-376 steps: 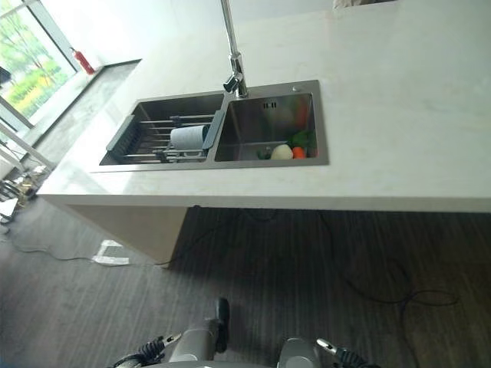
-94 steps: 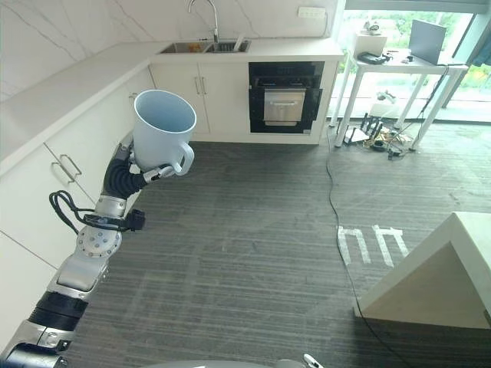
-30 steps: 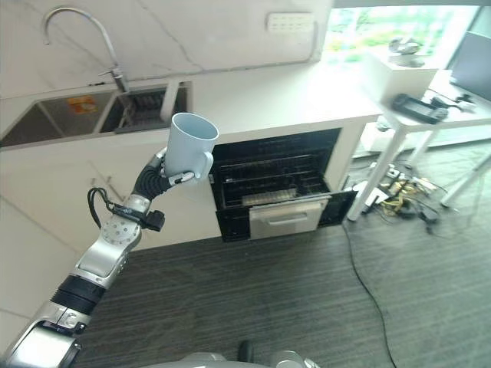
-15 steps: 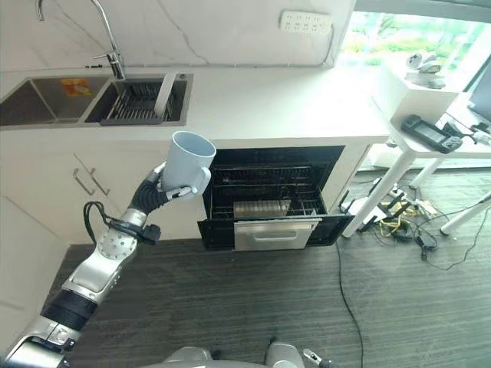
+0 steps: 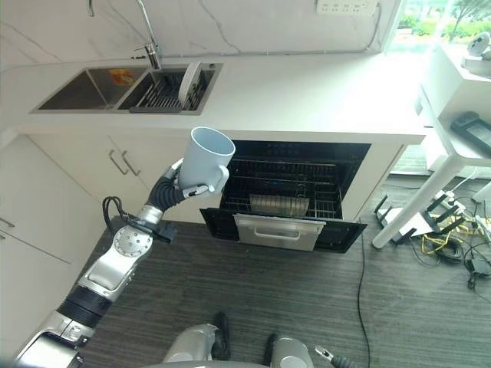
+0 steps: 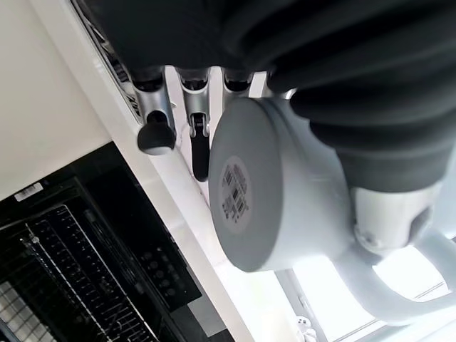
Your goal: Place the dishes in the dishwasher.
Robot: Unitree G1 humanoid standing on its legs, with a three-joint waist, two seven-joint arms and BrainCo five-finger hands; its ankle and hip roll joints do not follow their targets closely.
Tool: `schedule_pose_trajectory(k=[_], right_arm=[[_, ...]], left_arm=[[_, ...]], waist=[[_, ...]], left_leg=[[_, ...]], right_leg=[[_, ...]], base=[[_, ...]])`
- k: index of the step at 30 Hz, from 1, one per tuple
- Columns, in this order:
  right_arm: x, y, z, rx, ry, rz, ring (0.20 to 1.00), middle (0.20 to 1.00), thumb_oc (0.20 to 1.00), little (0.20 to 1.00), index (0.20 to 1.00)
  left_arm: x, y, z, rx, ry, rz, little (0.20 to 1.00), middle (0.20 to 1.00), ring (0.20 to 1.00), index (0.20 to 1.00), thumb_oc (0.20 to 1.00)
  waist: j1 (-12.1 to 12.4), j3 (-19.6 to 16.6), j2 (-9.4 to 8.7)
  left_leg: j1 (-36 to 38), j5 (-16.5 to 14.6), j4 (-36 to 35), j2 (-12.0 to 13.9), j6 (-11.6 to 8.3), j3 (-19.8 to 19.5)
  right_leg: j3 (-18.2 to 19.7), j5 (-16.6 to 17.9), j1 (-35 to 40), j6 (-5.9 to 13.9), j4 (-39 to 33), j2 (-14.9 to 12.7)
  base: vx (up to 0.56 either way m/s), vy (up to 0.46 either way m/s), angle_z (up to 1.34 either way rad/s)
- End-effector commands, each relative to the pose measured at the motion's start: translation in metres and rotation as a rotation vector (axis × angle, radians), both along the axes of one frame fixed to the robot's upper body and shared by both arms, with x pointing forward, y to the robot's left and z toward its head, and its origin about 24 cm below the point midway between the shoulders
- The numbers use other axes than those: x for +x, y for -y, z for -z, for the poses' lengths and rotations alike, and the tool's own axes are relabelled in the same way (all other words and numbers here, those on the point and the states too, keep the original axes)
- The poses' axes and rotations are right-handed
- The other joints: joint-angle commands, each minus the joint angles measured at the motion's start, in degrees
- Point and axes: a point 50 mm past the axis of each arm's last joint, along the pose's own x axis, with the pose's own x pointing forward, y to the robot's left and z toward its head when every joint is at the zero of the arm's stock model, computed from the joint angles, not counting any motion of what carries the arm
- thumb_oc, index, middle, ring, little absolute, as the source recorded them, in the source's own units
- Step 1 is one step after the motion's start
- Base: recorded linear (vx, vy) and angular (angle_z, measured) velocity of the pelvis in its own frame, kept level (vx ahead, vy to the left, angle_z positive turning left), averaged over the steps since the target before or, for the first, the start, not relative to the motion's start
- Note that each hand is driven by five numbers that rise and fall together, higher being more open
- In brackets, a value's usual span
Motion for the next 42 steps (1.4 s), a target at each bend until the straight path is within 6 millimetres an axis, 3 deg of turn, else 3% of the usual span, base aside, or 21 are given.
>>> schedule_pose_trajectory(k=[1, 2, 3, 4, 5, 6, 7, 8, 11, 17, 20, 22, 25, 29, 36, 42], right_arm=[[-0.011, 0.000, 0.002, -0.021, -0.030, -0.020, 1.000, 1.000, 1.000, 1.000, 1.000], [-0.012, -0.002, 0.003, -0.017, -0.031, -0.012, 1.000, 1.000, 1.000, 1.000, 1.000], [-0.012, -0.003, 0.003, -0.013, -0.031, -0.002, 1.000, 1.000, 1.000, 1.000, 1.000], [-0.013, -0.005, 0.004, -0.003, -0.019, 0.020, 1.000, 1.000, 1.000, 1.000, 1.000], [-0.013, -0.006, 0.004, -0.001, -0.016, 0.020, 1.000, 1.000, 1.000, 1.000, 1.000], [-0.014, -0.006, 0.004, 0.004, -0.006, 0.027, 1.000, 1.000, 1.000, 1.000, 1.000], [-0.013, -0.006, 0.004, 0.011, -0.002, 0.020, 1.000, 1.000, 1.000, 1.000, 1.000], [-0.010, -0.006, 0.003, 0.021, 0.004, -0.002, 1.000, 1.000, 1.000, 1.000, 1.000], [-0.008, -0.009, 0.003, 0.031, 0.011, -0.017, 1.000, 1.000, 1.000, 1.000, 1.000], [-0.005, -0.007, 0.002, 0.022, 0.011, -0.014, 1.000, 1.000, 1.000, 1.000, 1.000], [-0.005, 0.003, 0.000, -0.017, -0.004, -0.013, 1.000, 1.000, 1.000, 1.000, 1.000], [-0.008, 0.011, -0.002, -0.040, -0.020, 0.001, 1.000, 1.000, 1.000, 1.000, 1.000], [-0.011, 0.019, -0.004, -0.048, -0.026, 0.031, 1.000, 1.000, 1.000, 1.000, 1.000], [-0.015, 0.010, -0.001, -0.021, -0.019, 0.025, 1.000, 1.000, 1.000, 1.000, 1.000], [-0.014, 0.001, 0.002, -0.033, -0.004, 0.037, 1.000, 1.000, 1.000, 1.000, 1.000], [0.013, 0.002, -0.012, 0.045, 0.283, 0.013, 1.000, 1.000, 1.000, 1.000, 1.000]], left_arm=[[0.003, -0.003, -0.040, -0.020, 0.205, 0.010, 0.200, 0.200, 0.200, 0.200, 0.200], [0.004, -0.002, -0.039, -0.013, 0.201, 0.015, 0.200, 0.200, 0.200, 0.200, 0.200], [0.004, 0.000, -0.037, -0.006, 0.195, 0.021, 0.200, 0.200, 0.200, 0.200, 0.200], [0.006, 0.003, -0.034, 0.008, 0.184, 0.038, 0.200, 0.200, 0.200, 0.200, 0.200], [0.007, 0.004, -0.034, 0.009, 0.182, 0.037, 0.200, 0.200, 0.200, 0.200, 0.200], [0.009, 0.006, -0.035, 0.010, 0.185, 0.030, 0.200, 0.200, 0.200, 0.200, 0.200], [0.011, 0.004, -0.039, 0.015, 0.196, 0.016, 0.200, 0.200, 0.200, 0.200, 0.200], [0.012, 0.000, -0.043, 0.026, 0.207, -0.002, 0.200, 0.200, 0.200, 0.200, 0.200], [0.008, 0.000, -0.040, 0.029, 0.193, 0.002, 0.200, 0.200, 0.200, 0.200, 0.200], [0.001, -0.009, -0.033, 0.007, 0.164, -0.029, 0.200, 0.200, 0.200, 0.200, 0.200], [-0.003, -0.009, -0.030, -0.023, 0.160, -0.024, 0.200, 0.200, 0.200, 0.200, 0.200], [-0.006, -0.009, -0.031, -0.036, 0.165, -0.016, 0.200, 0.200, 0.200, 0.200, 0.200], [-0.006, -0.004, -0.033, -0.042, 0.176, -0.002, 0.200, 0.200, 0.200, 0.200, 0.200], [-0.003, -0.003, -0.034, -0.047, 0.172, -0.008, 0.200, 0.200, 0.200, 0.200, 0.200], [-0.002, -0.005, -0.028, -0.043, 0.156, -0.029, 0.200, 0.200, 0.200, 0.200, 0.200], [-0.003, -0.015, -0.027, -0.034, 0.160, -0.042, 0.200, 0.200, 0.200, 0.200, 0.200]], waist=[[-0.06, -3.54, 0.58], [-0.12, -3.60, 0.71], [-0.55, -3.59, 1.01], [-2.45, -2.30, 1.90], [-2.86, -2.08, 1.92], [-3.46, -1.88, 1.64], [-3.68, -1.58, 0.84], [-4.02, -1.16, -0.27], [-3.37, -1.82, -0.87], [-2.69, -3.04, -1.01], [-2.67, -2.36, -0.92], [-2.50, -2.10, 0.23], [-2.79, -2.09, 0.93], [-3.30, -3.31, 1.82], [-3.46, -4.59, 1.12], [-4.55, -4.52, -0.05]], left_leg=[[2.07, -0.09, -1.07, -1.48, 1.64, -0.78], [2.66, -0.31, -1.07, -1.77, 2.13, -1.07], [3.37, -0.69, -1.07, -1.92, 2.89, -1.37], [5.85, -2.12, -1.07, -2.15, 4.68, -2.10], [6.39, -2.34, -1.07, -2.23, 4.80, -2.23], [7.28, -2.80, -1.07, -2.25, 4.43, -2.21], [7.80, -3.22, -1.07, -1.92, 3.28, -1.89], [8.52, -4.40, -1.07, -1.29, 2.89, -1.48], [8.37, -4.06, -1.07, 0.37, 1.84, -1.99], [9.09, -2.04, -1.07, 4.44, -0.61, -3.08], [9.57, -0.27, -1.07, 4.41, -1.55, -3.06], [6.42, 1.48, -1.07, 4.37, -2.78, -4.54], [4.15, 2.24, -1.07, 5.09, -3.51, -3.99], [4.38, -0.23, -1.07, 4.08, -3.41, -4.31], [5.72, -2.53, -1.07, 2.97, -2.25, -4.12], [6.90, -3.14, -1.07, 3.55, -1.86, -2.81]], right_leg=[[1.38, 1.58, 8.18, 5.93, -2.70, -1.97], [1.06, 1.82, 8.94, 5.89, -2.70, -1.55], [0.80, 4.32, 9.72, 6.47, -2.70, -1.03], [1.58, 8.68, 5.63, 8.01, 7.34, -0.53], [1.90, 9.45, 4.42, 8.14, 8.34, -0.77], [1.82, 9.87, 3.53, 8.16, 4.29, -1.68], [2.34, 9.47, 2.19, 8.30, -2.70, -4.41], [5.69, 12.60, -1.52, 9.95, -2.70, -7.12], [7.44, 8.70, -0.58, 10.35, -2.70, -5.70], [4.81, 4.63, 2.30, 6.55, -2.70, -2.39], [5.76, 3.97, 3.20, 5.18, -2.70, -1.33], [6.73, 3.37, 3.19, 5.01, -2.70, -0.17], [6.10, 2.97, 2.57, 5.38, -2.70, -0.94], [5.14, 3.37, 1.12, 6.75, -2.70, -3.20], [6.04, 3.66, 0.83, 7.66, -2.70, -3.87], [6.69, 4.13, 0.98, 8.04, -2.70, -4.00]], base=[[0.26, 0.177, -0.17], [0.28, 0.181, -0.01], [0.32, 0.219, 0.17], [0.28, 0.179, 0.60], [0.30, 0.055, 0.84], [0.17, -0.256, 0.85], [0.17, -0.462, 0.39], [0.08, -0.510, 0.00], [0.08, -0.449, 0.11], [0.08, -0.362, 0.12], [0.04, -0.170, -0.31], [0.04, 0.058, -0.25], [0.02, 0.133, -0.16], [0.04, 0.154, -0.19], [0.04, 0.019, -0.10], [-0.01, -0.023, -0.09]])
